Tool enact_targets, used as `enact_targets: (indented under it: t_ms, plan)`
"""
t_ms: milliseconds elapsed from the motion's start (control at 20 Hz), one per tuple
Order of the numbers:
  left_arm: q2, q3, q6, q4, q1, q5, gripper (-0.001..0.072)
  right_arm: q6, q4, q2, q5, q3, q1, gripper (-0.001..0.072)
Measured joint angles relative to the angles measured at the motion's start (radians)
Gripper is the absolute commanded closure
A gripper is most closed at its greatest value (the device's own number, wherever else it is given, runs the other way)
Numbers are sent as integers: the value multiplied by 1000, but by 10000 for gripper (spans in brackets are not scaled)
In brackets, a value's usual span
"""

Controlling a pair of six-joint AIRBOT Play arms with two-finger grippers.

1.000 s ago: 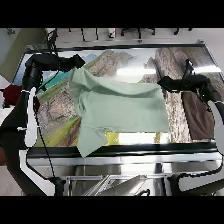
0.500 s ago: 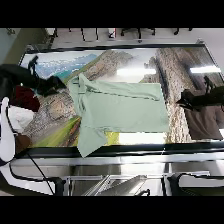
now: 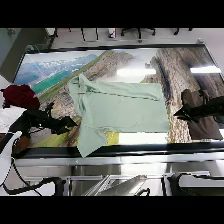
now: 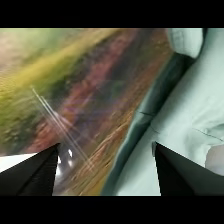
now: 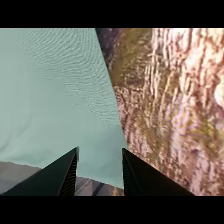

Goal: Fold the shirts.

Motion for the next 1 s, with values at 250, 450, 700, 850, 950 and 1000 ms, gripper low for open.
enact_targets:
  t_ms: [250,450,700,850,950,1000]
  plan:
    - [6,-45,11,-6,-86,-93,297,-21,19,0,-11,-3,0,389]
    - [7,-54,11,-8,-137,-146,298,-29,22,0,-11,-4,0,390]
    - [-8,-56,6,-34,-169,-185,534,-45,24,0,-12,-4,0,429]
    - [-37,-55,6,-55,-175,-179,534,-50,24,0,-12,-4,0,465]
    - [-53,-55,6,-65,-177,-175,535,-52,24,0,-13,-4,0,465]
    - [-58,-55,6,-67,-177,-173,538,-52,24,0,-13,-4,0,465]
